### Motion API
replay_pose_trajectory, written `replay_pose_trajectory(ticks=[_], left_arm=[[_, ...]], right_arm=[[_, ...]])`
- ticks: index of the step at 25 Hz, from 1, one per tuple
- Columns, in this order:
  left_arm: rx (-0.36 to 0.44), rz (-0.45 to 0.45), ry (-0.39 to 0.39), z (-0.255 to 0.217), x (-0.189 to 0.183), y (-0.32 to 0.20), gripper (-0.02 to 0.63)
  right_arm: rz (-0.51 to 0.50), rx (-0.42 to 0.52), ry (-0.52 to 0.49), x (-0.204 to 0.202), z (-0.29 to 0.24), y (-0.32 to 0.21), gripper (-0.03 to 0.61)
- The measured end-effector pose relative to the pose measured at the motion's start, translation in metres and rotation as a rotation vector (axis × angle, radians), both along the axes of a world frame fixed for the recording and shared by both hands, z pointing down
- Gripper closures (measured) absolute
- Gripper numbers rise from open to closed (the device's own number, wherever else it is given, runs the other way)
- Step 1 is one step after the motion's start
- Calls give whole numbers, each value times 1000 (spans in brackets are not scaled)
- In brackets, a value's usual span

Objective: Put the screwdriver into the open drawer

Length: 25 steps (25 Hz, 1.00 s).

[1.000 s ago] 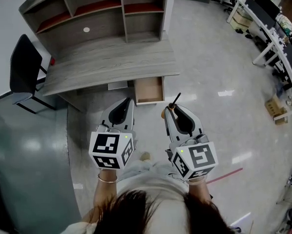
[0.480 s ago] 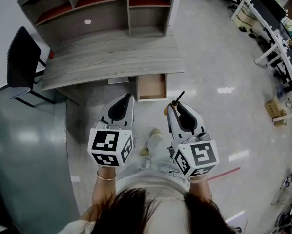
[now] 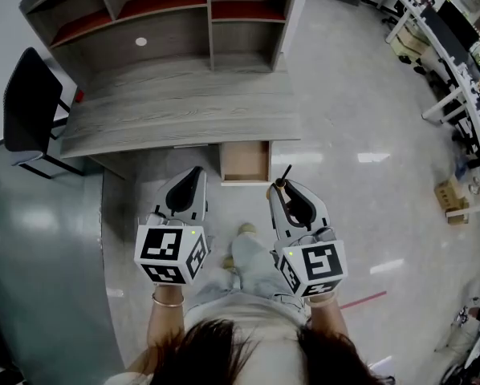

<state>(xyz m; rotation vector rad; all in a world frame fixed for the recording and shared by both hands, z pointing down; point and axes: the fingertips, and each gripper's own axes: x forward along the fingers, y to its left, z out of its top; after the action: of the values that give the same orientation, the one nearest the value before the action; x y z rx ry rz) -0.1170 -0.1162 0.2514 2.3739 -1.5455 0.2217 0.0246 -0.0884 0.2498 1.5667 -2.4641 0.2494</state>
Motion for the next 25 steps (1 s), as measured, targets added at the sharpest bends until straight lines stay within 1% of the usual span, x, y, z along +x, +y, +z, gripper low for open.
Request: replay_pose_trajectory(ticks=[7, 14, 19, 25], left_arm=[[-15, -75, -12, 13, 1, -36, 589], [-39, -127, -19, 33, 0, -69, 589], [-75, -177, -29, 52, -3, -81, 589], [-107, -204, -45, 78, -5, -95, 589]], right_arm=[[-49, -34, 34, 9, 24, -41, 491], [-97, -57, 85, 14, 51, -79, 491], [-150, -93, 116, 16, 77, -94, 491], [-186, -134, 136, 14, 108, -113, 491]])
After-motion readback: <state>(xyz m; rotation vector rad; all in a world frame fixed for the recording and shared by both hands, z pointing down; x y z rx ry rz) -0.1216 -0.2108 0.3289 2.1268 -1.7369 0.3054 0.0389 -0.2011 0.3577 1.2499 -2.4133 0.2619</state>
